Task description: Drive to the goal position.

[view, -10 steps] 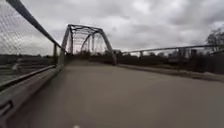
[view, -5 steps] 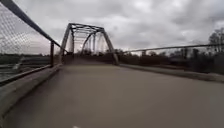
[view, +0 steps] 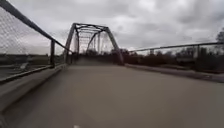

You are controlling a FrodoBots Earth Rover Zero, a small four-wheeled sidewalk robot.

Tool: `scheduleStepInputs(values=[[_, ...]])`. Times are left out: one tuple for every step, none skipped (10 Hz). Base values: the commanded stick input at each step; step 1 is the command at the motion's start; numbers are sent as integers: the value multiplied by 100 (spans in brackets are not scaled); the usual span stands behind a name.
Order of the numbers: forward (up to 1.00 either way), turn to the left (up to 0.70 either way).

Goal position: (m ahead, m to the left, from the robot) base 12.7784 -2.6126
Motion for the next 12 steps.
scheduleStepInputs(values=[[70, 35], [70, 15], [70, 0], [70, 0], [70, 0], [70, 0], [70, 0], [70, 0], [70, 15], [70, 32], [70, 35], [70, 22]])
